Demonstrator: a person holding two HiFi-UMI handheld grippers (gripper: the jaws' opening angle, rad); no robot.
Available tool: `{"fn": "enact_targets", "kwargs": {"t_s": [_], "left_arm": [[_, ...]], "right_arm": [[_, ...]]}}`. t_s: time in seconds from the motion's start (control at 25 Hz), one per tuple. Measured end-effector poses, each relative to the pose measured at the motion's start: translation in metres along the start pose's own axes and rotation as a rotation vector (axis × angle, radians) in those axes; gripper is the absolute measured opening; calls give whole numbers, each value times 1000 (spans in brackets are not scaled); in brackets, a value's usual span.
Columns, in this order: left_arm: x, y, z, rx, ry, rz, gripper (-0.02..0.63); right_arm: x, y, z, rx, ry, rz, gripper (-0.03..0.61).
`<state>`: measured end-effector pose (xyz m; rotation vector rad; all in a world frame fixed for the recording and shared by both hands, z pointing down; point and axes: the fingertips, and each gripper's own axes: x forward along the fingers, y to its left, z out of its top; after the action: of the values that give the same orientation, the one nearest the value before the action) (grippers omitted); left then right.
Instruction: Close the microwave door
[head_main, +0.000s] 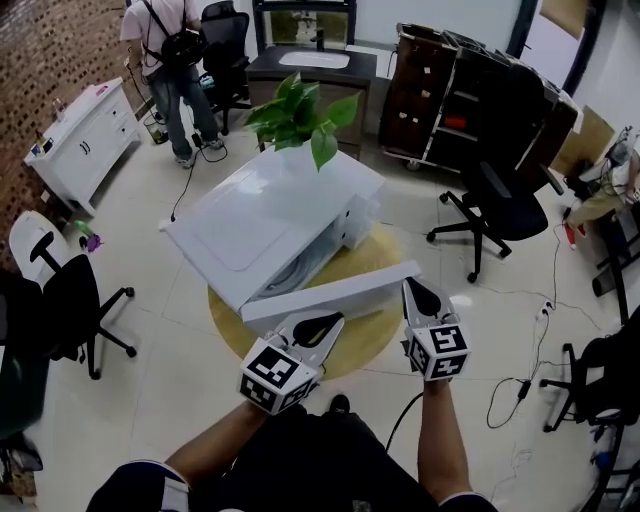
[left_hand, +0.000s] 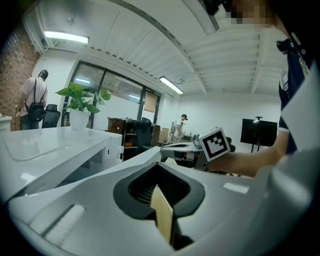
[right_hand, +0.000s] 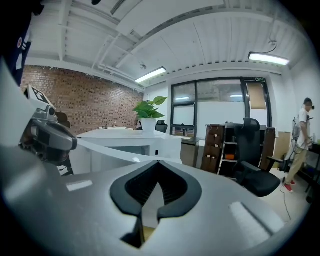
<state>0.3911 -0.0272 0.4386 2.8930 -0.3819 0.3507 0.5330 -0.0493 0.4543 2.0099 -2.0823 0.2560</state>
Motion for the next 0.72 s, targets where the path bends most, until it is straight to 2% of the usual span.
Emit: {"fn": "enact_targets", "kwargs": {"t_s": [0.72], "left_arm": [[-33,51,2,-41,-36,188,12]], "right_arm": [[108,-3,32,-72,-14,116,2]]}}
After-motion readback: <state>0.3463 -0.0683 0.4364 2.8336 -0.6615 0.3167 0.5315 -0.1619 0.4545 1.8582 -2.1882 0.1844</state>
